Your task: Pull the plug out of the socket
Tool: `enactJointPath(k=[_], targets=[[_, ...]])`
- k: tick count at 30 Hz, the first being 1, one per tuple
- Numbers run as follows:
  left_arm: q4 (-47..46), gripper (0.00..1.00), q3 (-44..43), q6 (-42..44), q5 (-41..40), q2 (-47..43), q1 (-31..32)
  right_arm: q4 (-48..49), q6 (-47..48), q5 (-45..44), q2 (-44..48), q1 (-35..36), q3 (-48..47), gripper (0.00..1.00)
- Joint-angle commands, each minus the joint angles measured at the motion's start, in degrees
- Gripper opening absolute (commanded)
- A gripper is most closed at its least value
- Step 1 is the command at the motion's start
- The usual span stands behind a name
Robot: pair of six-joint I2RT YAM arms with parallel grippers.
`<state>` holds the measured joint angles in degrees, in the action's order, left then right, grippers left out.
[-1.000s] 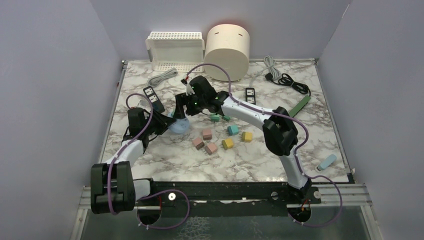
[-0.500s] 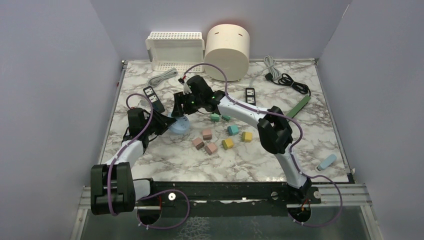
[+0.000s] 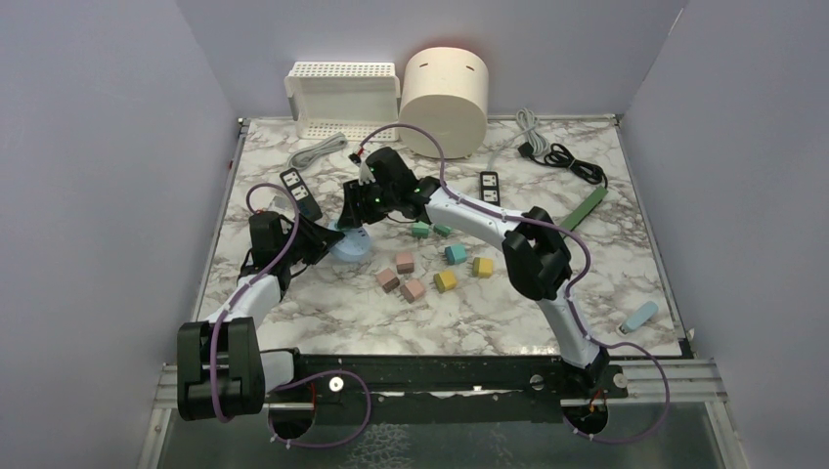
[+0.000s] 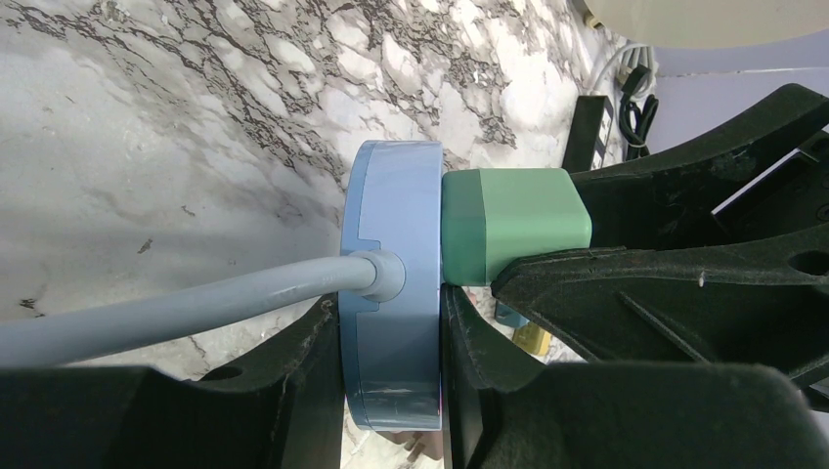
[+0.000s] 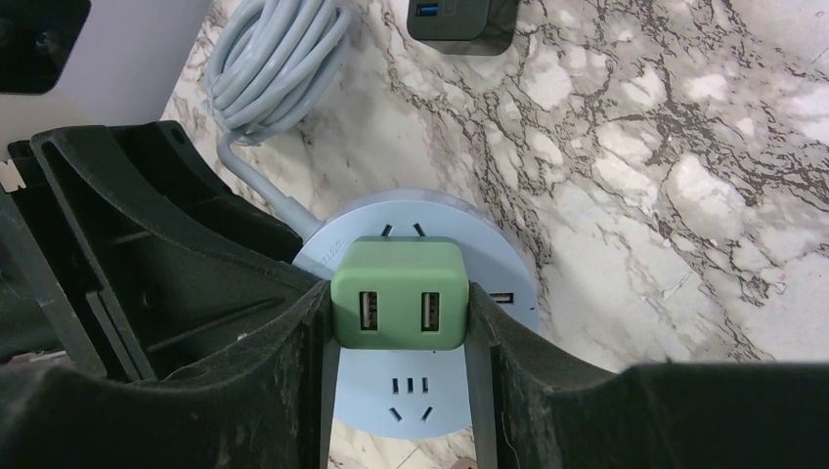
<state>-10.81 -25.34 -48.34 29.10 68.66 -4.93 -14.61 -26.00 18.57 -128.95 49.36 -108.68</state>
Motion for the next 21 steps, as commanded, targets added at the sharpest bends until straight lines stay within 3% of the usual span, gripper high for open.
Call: enactJointPath(k=[1, 5, 8, 15, 17, 21], targets=[[-5.77, 0.0, -0.2, 0.79, 3.03, -1.37, 0.1, 2.0, 1.1, 0.32, 0.16, 0.53, -0.59, 0.01], [-5.64, 0.0, -0.28, 0.7, 2.85, -0.82, 0.14, 1.45, 3.72, -3.08, 1.57, 0.56, -0.42, 0.01], [-5.5, 0.0, -0.19, 0.7, 2.58, -0.72, 0.16, 6.03, 4.71, 0.16, 3.65, 0.51, 2.77, 0.01], [-5.45, 0.0, -0.28, 0.48, 2.1, -0.57, 0.13, 20.49, -2.95, 24.11, 4.03, -1.9, 8.79, 0.01], [-5.46, 0.0, -0.29, 0.53, 2.01, -0.71, 0.1, 19.9, -2.95, 24.3, 3.87, -1.99, 8.44, 0.01], [-5.23, 0.0, 0.18, 0.82, 1.81, -0.82, 0.15, 12.83, 0.57, 14.06, 4.71, -1.76, 6.23, 0.01]])
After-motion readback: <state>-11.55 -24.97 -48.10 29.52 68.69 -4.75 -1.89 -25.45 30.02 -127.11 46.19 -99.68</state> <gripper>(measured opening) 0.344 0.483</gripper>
